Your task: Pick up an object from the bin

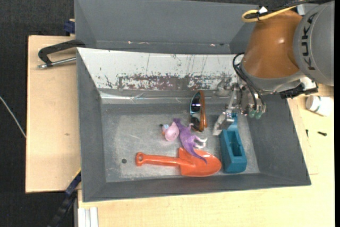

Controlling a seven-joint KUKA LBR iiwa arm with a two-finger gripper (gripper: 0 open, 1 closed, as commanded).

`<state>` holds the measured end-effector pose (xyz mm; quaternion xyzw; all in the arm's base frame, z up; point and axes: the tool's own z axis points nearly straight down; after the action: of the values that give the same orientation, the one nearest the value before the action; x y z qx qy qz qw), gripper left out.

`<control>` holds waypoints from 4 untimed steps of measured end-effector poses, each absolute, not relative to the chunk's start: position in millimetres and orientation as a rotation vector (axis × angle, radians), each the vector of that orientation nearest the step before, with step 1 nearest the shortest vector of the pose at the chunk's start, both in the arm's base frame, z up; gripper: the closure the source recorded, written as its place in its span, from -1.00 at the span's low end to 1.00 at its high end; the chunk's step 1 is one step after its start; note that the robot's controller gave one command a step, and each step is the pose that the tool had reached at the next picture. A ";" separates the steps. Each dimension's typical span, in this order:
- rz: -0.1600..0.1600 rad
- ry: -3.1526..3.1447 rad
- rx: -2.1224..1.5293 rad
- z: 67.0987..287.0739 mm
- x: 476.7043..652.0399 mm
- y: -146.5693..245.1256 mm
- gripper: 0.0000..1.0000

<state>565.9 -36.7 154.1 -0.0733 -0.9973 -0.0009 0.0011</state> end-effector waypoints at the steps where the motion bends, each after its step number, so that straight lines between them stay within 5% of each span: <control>1: -0.002 -3.120 -0.437 112.0 563.4 -32.3 -1.00; 2: -0.002 -3.111 -0.412 87.0 573.6 -33.9 -1.00; 3: -0.003 -3.090 -0.601 91.5 580.9 -27.9 -1.00; 4: -0.004 -3.146 -0.086 76.7 586.3 -17.4 1.00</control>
Offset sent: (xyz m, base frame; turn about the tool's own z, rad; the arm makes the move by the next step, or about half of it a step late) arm 0.0226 -0.0023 -0.0452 0.2433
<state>586.3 -17.4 76.7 -0.0274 -0.9996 -0.0013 -0.0029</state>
